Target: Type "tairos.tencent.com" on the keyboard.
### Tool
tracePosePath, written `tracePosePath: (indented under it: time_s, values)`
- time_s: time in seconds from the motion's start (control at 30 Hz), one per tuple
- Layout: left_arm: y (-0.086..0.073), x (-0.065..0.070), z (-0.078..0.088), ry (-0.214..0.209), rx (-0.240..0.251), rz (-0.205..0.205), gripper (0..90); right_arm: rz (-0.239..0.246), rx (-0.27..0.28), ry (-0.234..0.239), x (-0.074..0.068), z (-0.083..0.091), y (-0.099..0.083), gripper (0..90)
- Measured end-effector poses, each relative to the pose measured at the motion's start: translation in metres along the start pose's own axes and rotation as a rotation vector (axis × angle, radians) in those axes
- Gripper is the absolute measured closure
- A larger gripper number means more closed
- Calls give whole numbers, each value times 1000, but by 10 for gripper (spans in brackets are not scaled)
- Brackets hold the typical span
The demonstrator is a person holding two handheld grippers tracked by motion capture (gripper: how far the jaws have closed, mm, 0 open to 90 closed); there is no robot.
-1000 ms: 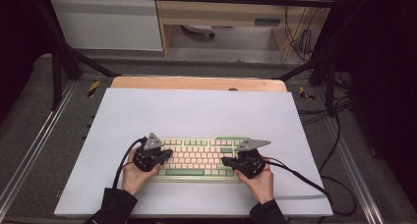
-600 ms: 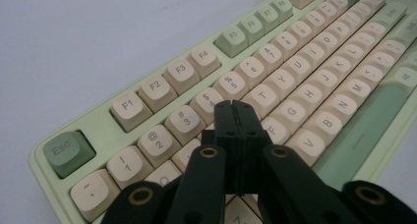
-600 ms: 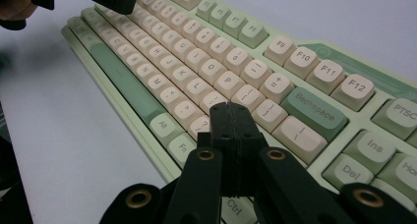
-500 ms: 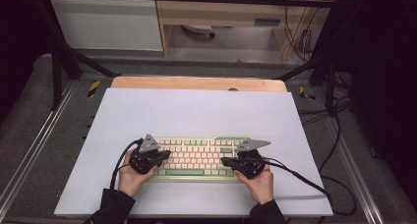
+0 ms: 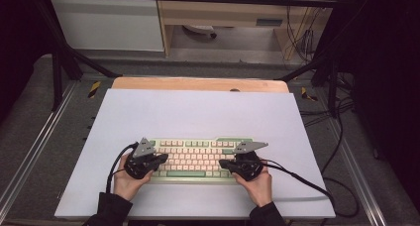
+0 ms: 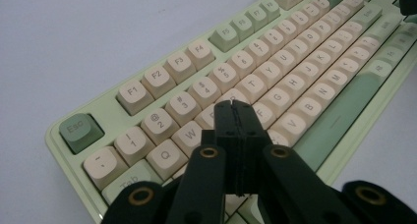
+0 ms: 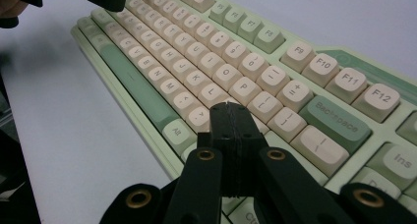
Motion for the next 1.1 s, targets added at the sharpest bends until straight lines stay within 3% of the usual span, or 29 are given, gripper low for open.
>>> tracePosePath:
  time_s: [0.7, 1.1]
  values:
    - [-10, -5, 11, 4, 6, 16, 900, 45, -20, 61, -30, -33, 18, 900]
    - [-12, -7, 10, 4, 5, 24, 900, 41, -33, 77, -38, -60, 23, 900]
Point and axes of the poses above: each handheld gripper's, and its own axes: z roughly backward along the jaws, y roughly out of its top, x roughly to its right, the point moved 10 cm from there along -z, roughly forward along the jaws, and after that the axes turned 6 degrees about y, right-handed, at the moved point
